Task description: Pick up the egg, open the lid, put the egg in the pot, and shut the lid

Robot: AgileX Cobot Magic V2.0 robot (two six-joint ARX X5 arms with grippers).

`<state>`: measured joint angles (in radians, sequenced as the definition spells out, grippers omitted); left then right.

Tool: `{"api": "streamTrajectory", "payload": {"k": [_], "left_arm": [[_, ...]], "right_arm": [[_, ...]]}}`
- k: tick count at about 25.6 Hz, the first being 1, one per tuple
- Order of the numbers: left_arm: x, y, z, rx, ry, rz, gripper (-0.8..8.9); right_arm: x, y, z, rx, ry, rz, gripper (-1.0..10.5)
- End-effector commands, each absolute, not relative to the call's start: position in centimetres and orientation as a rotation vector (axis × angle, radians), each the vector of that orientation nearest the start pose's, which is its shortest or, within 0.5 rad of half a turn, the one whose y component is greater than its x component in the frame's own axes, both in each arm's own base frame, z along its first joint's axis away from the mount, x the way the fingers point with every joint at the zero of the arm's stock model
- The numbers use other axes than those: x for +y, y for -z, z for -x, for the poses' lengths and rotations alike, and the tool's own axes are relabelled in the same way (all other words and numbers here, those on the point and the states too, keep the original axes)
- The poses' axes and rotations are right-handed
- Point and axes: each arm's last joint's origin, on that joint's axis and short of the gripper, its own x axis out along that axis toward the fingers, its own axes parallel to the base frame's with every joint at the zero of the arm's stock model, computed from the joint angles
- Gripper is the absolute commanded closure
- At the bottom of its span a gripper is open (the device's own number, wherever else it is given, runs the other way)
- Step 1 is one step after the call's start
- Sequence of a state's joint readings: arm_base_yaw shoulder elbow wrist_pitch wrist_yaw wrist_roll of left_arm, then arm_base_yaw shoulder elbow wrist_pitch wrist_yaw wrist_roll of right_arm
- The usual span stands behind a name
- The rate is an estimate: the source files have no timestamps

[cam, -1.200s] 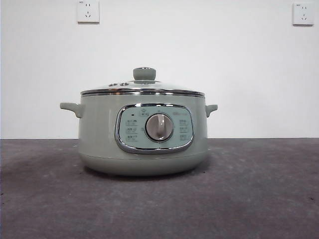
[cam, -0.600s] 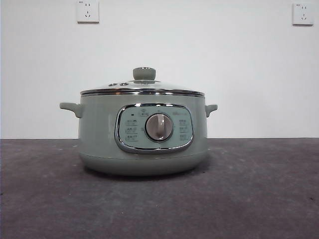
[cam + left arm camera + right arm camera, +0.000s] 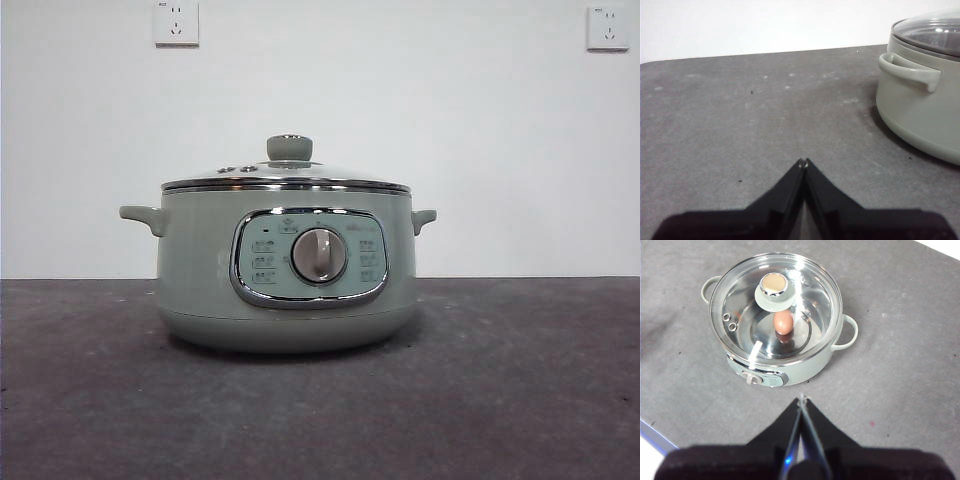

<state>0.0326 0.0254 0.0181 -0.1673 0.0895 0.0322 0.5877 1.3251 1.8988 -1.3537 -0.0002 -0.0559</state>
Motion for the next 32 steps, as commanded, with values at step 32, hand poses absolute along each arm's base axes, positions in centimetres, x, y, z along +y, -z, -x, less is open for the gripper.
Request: {"api": "streamTrajectory", "payload": {"k": [32], "left_arm": [[0.1,-14.5,-9.9,0.226,0.058,-0.007,8.17]], "right_arm": [[-0.1,-33.4,-8.6,-0.040,-0.061,0.186,9.5]]}}
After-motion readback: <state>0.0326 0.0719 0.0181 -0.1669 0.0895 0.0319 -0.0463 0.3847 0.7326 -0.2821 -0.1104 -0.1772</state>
